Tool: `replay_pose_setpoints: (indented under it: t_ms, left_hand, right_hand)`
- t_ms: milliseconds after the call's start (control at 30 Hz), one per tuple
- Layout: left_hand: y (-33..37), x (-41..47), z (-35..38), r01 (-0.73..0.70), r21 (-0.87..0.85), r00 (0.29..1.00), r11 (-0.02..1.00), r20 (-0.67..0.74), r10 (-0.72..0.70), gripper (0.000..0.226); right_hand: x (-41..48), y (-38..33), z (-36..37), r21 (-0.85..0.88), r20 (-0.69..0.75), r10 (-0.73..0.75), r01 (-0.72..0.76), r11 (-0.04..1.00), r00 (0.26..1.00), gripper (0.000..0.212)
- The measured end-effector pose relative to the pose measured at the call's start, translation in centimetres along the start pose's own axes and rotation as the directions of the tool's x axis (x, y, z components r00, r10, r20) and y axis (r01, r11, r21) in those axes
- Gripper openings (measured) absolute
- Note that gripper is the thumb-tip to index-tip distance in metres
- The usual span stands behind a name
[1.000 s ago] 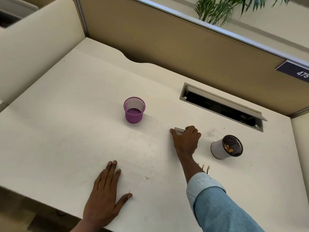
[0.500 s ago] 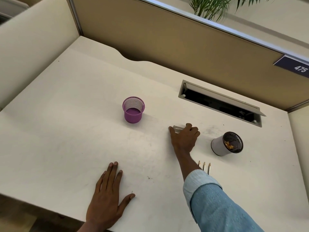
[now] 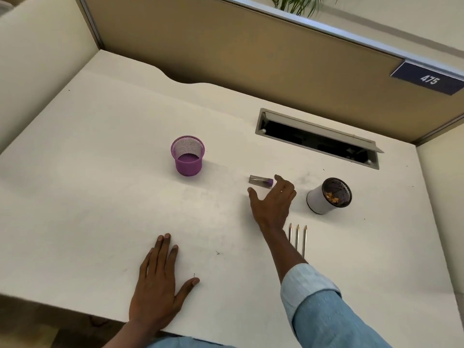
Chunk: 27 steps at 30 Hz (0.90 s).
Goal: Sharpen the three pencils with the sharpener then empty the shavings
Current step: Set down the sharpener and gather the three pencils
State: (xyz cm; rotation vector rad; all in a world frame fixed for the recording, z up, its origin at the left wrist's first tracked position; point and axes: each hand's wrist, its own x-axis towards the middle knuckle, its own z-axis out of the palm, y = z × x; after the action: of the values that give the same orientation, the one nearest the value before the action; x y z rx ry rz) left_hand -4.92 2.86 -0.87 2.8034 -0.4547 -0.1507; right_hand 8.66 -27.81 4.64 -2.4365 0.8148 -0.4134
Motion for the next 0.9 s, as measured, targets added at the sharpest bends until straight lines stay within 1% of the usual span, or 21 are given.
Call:
replay_pose_setpoints:
  t_ms: [100, 200, 267, 333, 400, 433, 500, 567, 633, 700, 733, 800, 900]
  left_hand:
    - [0.3, -0.1, 0.2, 0.011, -0.029, 1.000, 1.000, -0.026, -0.012, 0.100]
    - [1.6, 0.7, -0.2, 0.084, -0.079, 0.996, 0.993, -0.030, -0.087, 0.094]
    - [3.4, 1.6, -0.6, 0.126, -0.128, 0.991, 0.984, -0.019, -0.129, 0.095]
    - [5.4, 2.9, -1.2, 0.102, -0.196, 0.994, 0.975, -0.019, -0.108, 0.092]
    - [8.2, 4.3, -1.6, 0.051, -0.286, 0.998, 0.957, -0.011, -0.057, 0.077]
    - [9.6, 4.9, -1.7, 0.054, -0.353, 0.998, 0.934, 0.005, -0.056, 0.069]
    - [12.7, 6.4, -2.2, 0.117, -0.509, 0.993, 0.853, 0.061, -0.099, 0.057]
    - [15.9, 7.7, -2.6, 0.223, -0.629, 0.975, 0.744, 0.151, -0.164, 0.048]
    - [18.4, 9.2, -2.8, 0.327, -0.705, 0.945, 0.629, 0.252, -0.209, 0.036]
    - [20.4, 10.3, -2.7, 0.435, -0.729, 0.900, 0.528, 0.368, -0.233, 0.028]
    - [21.3, 10.6, -2.5, 0.483, -0.723, 0.875, 0.494, 0.421, -0.239, 0.026]
    - [22.6, 11.3, -2.0, 0.545, -0.698, 0.836, 0.464, 0.496, -0.235, 0.023]
    - [24.4, 11.8, -1.0, 0.585, -0.668, 0.802, 0.461, 0.563, -0.201, 0.026]
  right_hand:
    - [-1.8, 1.3, -1.5, 0.084, -0.020, 0.050, -0.048, 0.995, 0.999, 0.070]
    - [-3.3, 3.0, -3.4, 0.168, -0.012, 0.145, -0.141, 0.976, 0.989, 0.060]
    - [-4.2, 4.3, -5.0, 0.227, -0.014, 0.217, -0.208, 0.951, 0.976, 0.052]
    - [-5.0, 5.4, -6.4, 0.291, -0.010, 0.292, -0.277, 0.916, 0.956, 0.044]
    - [-5.6, 6.9, -8.1, 0.374, -0.013, 0.399, -0.365, 0.853, 0.917, 0.037]
    - [-5.9, 7.5, -8.8, 0.407, -0.008, 0.446, -0.404, 0.819, 0.895, 0.034]
    - [-6.3, 8.8, -10.0, 0.424, 0.006, 0.512, -0.466, 0.776, 0.859, 0.032]
    - [-6.5, 10.2, -11.2, 0.415, 0.019, 0.553, -0.510, 0.753, 0.833, 0.032]
    - [-6.7, 11.2, -12.0, 0.374, 0.054, 0.577, -0.552, 0.745, 0.815, 0.035]
    - [-7.0, 12.2, -12.6, 0.336, 0.107, 0.598, -0.595, 0.730, 0.794, 0.037]
    - [-7.2, 12.7, -12.9, 0.332, 0.138, 0.607, -0.614, 0.716, 0.783, 0.037]
    - [-7.4, 13.3, -13.1, 0.327, 0.199, 0.605, -0.634, 0.701, 0.771, 0.039]
    - [-7.7, 13.7, -13.3, 0.271, 0.280, 0.579, -0.641, 0.718, 0.766, 0.043]
